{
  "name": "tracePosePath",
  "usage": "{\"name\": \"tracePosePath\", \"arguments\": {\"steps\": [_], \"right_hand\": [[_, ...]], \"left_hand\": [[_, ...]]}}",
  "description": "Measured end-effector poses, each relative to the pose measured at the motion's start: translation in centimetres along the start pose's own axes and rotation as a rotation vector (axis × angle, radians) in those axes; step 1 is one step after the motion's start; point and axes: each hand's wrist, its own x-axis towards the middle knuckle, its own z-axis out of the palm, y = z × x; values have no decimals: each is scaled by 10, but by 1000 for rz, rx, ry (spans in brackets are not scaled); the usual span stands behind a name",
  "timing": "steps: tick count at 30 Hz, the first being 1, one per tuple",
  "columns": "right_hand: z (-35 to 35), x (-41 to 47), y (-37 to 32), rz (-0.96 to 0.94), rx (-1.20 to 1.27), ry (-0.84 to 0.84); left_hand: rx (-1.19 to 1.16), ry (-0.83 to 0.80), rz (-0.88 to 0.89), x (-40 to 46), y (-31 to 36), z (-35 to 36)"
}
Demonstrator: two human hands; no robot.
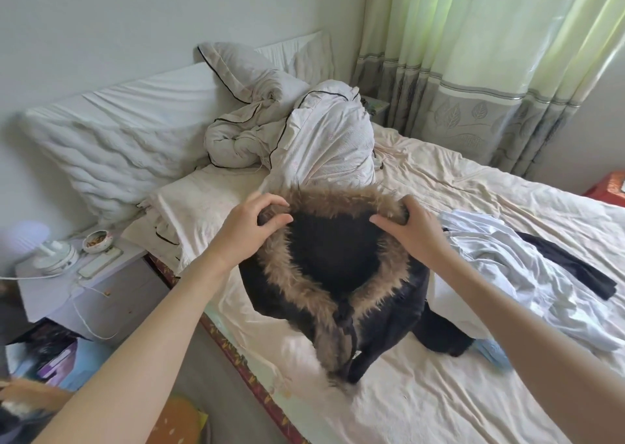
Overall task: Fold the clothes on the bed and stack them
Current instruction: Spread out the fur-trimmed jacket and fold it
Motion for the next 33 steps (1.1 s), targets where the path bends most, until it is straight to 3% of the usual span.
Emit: {"name": "tracePosePath", "arguments": {"steps": [3,6,8,11,16,19,23,33], "right_hand": [[-19,1,6,70,112,-136],[-34,-2,9,114,381,-306],[-37,-5,11,121,319,-348],[-33,-9,12,66,-8,-279],[-31,-19,6,6,100,-88],[-31,-30,1,-28,-13,-50],[-25,-52,-4,-95,-170,-32],[-23,-140,-36,-193,-205,186]], "left_hand": [[-61,-70,-88,-4,4,-2],[-204,-183,-202,-11,7,-2],[-210,-208,-198,-17,7,-2],[-137,-95,-160,-25,9,1],[-37,143,-198,-33,14,-3],[62,249,-138,-42,15,-10],[93,242,-98,-61,12,-20],[390,142,169,-131,11,-62]]}}
